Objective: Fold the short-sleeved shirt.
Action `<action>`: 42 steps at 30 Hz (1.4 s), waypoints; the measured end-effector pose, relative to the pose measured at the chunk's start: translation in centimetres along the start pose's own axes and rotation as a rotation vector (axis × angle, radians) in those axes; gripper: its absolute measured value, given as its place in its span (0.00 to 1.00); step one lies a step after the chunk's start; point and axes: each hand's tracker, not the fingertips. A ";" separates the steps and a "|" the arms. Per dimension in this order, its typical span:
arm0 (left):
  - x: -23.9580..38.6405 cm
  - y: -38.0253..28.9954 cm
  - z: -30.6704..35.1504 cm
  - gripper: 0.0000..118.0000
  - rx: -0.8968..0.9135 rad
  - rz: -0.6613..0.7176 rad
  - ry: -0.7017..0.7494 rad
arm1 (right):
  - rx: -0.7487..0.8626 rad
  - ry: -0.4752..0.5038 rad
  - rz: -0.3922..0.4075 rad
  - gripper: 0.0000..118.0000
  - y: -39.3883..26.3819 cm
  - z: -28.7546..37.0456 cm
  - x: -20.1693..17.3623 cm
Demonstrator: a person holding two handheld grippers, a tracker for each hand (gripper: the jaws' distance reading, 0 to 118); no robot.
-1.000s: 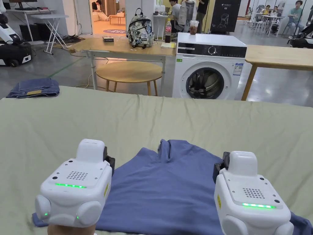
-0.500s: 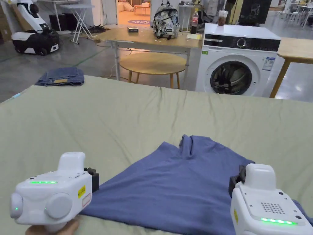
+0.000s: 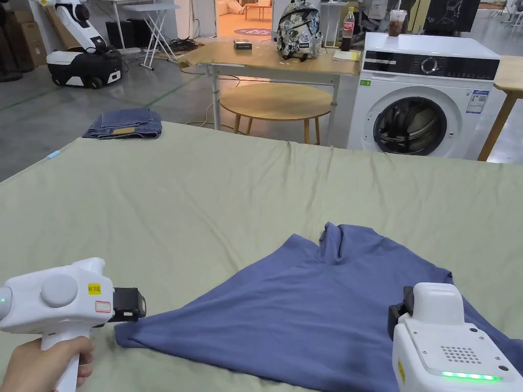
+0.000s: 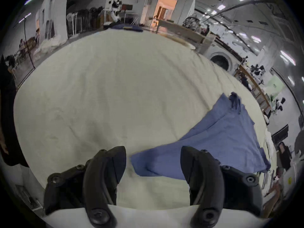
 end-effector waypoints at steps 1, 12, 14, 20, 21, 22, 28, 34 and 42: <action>-0.2 0.1 -0.8 0.59 -0.017 0.010 0.028 | -0.006 0.001 -0.001 0.00 -0.1 -0.1 -0.1; 4.8 -2.8 -3.3 0.08 -0.069 -0.178 0.186 | -0.074 0.000 -0.015 0.00 -1.3 -1.5 -0.2; 5.2 -2.8 -3.4 0.00 -0.079 -0.174 0.159 | -0.088 0.002 -0.022 0.00 -1.4 -1.9 -0.1; 4.6 -2.9 -1.5 0.00 -0.009 -0.208 0.128 | -0.124 0.021 -0.042 0.00 -0.9 -3.1 0.8; 4.7 -3.1 -1.0 0.00 0.011 -0.202 0.111 | -0.133 0.025 -0.042 0.00 -0.6 -3.7 1.1; 4.4 -3.0 -0.6 0.00 0.023 -0.187 0.108 | -0.151 0.033 -0.042 0.00 -0.2 -4.5 1.5; 3.8 -3.0 -0.3 0.00 0.036 -0.146 0.057 | -0.322 0.077 -0.009 0.00 3.8 -13.4 4.7; 4.5 -3.1 -1.2 0.00 0.018 -0.146 0.063 | -0.456 0.121 0.110 0.03 7.5 -25.1 6.4; 4.5 -3.0 -1.3 0.00 0.018 -0.135 0.072 | -0.569 0.143 0.129 0.58 7.3 -34.7 8.0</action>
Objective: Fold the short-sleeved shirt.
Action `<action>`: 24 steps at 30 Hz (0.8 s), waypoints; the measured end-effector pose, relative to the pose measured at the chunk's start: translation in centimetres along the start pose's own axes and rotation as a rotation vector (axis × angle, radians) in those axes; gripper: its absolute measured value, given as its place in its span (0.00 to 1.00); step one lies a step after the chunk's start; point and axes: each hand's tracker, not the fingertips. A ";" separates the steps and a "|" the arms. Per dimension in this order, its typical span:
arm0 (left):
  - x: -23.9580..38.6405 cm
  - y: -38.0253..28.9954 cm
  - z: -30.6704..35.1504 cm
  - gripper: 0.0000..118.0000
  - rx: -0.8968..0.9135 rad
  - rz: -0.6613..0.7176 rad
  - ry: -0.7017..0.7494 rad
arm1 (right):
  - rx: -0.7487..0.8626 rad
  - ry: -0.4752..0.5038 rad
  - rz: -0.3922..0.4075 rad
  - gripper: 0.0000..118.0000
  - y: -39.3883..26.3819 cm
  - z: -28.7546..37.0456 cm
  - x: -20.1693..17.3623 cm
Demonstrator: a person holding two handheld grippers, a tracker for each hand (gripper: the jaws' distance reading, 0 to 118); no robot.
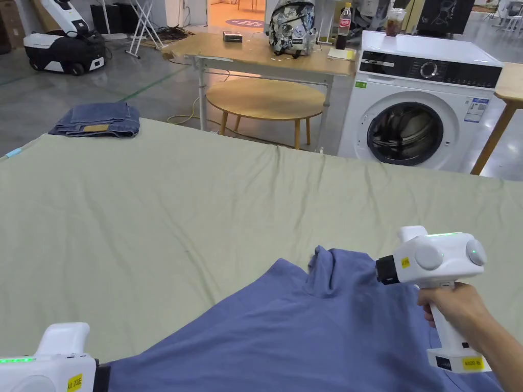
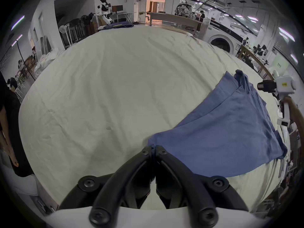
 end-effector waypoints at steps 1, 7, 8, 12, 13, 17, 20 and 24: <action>-0.2 0.0 0.0 0.00 -0.002 0.003 0.001 | -0.025 0.001 0.001 0.58 0.2 -0.9 0.2; -1.2 -0.2 -0.2 0.00 -0.006 0.028 0.010 | -0.068 0.028 -0.004 0.66 -0.5 -3.0 -0.1; -1.1 -0.3 -0.1 0.00 -0.006 0.031 0.016 | -0.066 0.023 -0.002 0.66 -0.6 -3.1 -0.3; -0.8 -0.3 -0.2 0.00 -0.009 0.026 0.027 | -0.057 0.028 -0.027 0.57 -0.5 -2.8 -0.8; -0.6 -0.3 -0.2 0.00 -0.009 0.023 0.031 | -0.043 0.047 -0.035 0.57 -0.6 -2.6 -1.0; -0.2 -0.3 -0.5 0.00 -0.008 0.016 0.031 | -0.005 -0.030 0.086 0.00 -0.8 -3.0 -2.8; 0.2 -0.4 -0.2 0.00 0.007 0.000 0.035 | 0.017 -0.038 0.042 0.00 -1.3 -0.5 -3.8; 0.2 -0.4 0.9 0.00 0.052 0.002 0.015 | 0.140 -0.026 -0.072 0.00 -2.0 3.5 -3.2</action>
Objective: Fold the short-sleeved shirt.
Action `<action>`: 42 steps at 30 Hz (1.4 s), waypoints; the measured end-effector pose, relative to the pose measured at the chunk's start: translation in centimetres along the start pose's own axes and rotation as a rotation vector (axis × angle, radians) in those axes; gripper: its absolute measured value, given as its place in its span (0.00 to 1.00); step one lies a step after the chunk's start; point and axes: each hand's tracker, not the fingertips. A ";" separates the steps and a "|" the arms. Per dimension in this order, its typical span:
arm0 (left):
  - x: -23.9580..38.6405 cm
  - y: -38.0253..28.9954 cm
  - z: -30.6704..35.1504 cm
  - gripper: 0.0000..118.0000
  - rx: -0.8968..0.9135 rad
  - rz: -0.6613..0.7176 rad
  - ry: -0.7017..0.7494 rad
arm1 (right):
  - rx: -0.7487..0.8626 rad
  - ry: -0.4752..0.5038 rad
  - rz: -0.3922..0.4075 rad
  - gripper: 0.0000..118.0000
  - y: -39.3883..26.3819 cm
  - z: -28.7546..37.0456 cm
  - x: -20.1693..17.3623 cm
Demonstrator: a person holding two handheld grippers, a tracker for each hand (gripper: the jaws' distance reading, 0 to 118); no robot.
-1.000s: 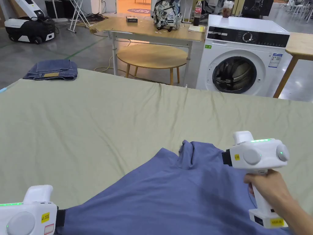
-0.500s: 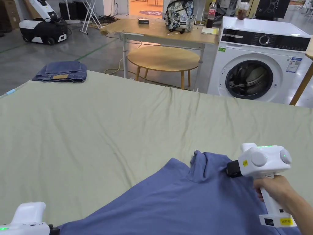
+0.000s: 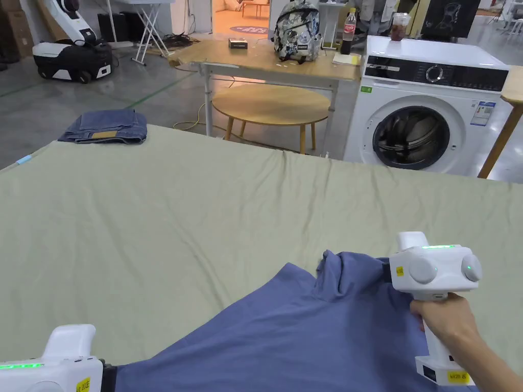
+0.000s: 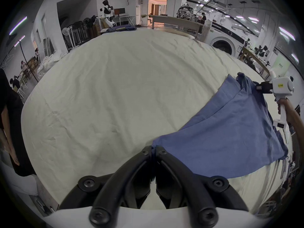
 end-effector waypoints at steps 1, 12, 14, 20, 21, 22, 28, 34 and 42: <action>0.0 0.1 0.4 0.00 0.011 -0.001 -0.002 | 0.022 -0.013 0.001 0.00 -0.2 1.3 0.1; 0.1 5.7 7.1 0.00 0.227 -0.038 -0.071 | 0.285 -0.123 -0.004 0.00 -1.0 16.5 2.0; 0.6 7.6 8.4 0.00 0.282 -0.060 -0.091 | 0.332 -0.140 -0.018 0.00 -0.6 19.3 2.9; 3.4 14.3 12.8 0.00 0.370 -0.085 -0.116 | 0.448 -0.208 -0.065 0.00 2.0 26.4 6.8; 3.9 15.6 13.3 0.00 0.377 -0.090 -0.118 | 0.459 -0.229 -0.085 0.00 2.5 27.5 7.5; 4.4 16.8 13.9 0.00 0.388 -0.095 -0.118 | 0.480 -0.244 -0.099 0.00 3.0 28.5 8.0; 7.2 22.9 17.9 0.00 0.470 -0.116 -0.148 | 0.569 -0.306 -0.146 0.00 5.7 33.0 11.1; 9.8 28.2 22.3 0.00 0.548 -0.159 -0.106 | 0.638 -0.327 -0.170 0.00 9.1 36.7 11.5; 11.1 35.4 25.4 0.00 0.647 -0.160 -0.082 | 0.694 -0.359 -0.168 0.00 15.2 38.2 11.7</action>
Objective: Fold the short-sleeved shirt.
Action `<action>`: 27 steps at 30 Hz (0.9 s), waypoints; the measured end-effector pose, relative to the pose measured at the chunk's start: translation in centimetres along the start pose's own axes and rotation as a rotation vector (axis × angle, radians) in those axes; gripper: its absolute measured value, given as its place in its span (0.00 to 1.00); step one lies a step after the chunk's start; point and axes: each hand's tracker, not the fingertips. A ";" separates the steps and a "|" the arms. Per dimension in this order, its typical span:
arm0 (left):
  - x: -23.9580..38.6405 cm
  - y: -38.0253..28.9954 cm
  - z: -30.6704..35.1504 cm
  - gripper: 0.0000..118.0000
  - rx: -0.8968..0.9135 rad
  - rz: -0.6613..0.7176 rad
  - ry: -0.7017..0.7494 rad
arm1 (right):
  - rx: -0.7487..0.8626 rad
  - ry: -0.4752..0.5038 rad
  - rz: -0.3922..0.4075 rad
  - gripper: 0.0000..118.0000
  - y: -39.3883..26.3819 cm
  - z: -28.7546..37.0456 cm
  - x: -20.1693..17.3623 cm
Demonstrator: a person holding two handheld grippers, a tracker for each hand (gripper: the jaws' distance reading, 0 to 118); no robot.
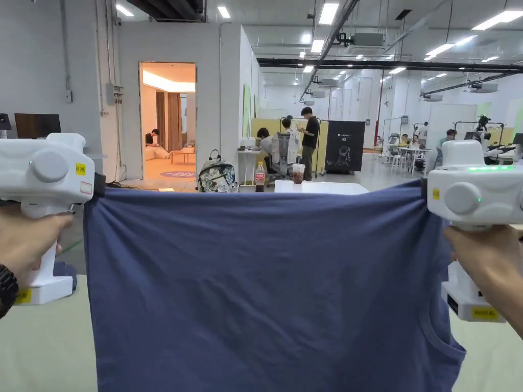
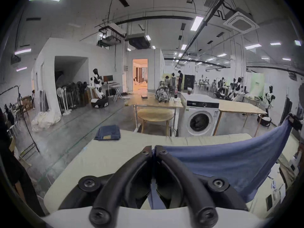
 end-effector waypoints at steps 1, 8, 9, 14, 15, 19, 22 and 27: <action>0.1 0.9 -0.3 0.00 0.013 -0.002 0.010 | 0.010 -0.008 0.015 0.00 0.8 -0.7 -0.2; 0.6 6.0 -2.6 0.00 0.066 0.008 0.039 | 0.068 -0.043 0.028 0.00 5.9 -3.9 -1.3; 0.7 6.5 -2.8 0.00 0.077 0.008 0.042 | 0.068 -0.046 0.018 0.00 6.4 -4.9 -1.3; 1.2 7.7 -4.5 0.00 0.092 0.037 0.036 | 0.099 -0.067 0.012 0.00 7.5 -6.8 -1.3; 1.3 7.7 -4.8 0.00 0.099 0.035 0.040 | 0.104 -0.068 0.015 0.00 7.4 -7.0 -1.2; 2.0 6.5 -5.4 0.00 0.094 0.000 0.042 | 0.117 -0.079 0.057 0.00 5.6 -7.4 -0.9; 2.3 4.3 -5.9 0.00 0.090 0.004 0.025 | 0.093 -0.080 0.070 0.00 3.0 -7.4 -0.4; 3.1 -1.4 -6.3 0.00 0.047 -0.028 0.011 | 0.019 -0.078 0.108 0.00 -3.6 -6.0 0.3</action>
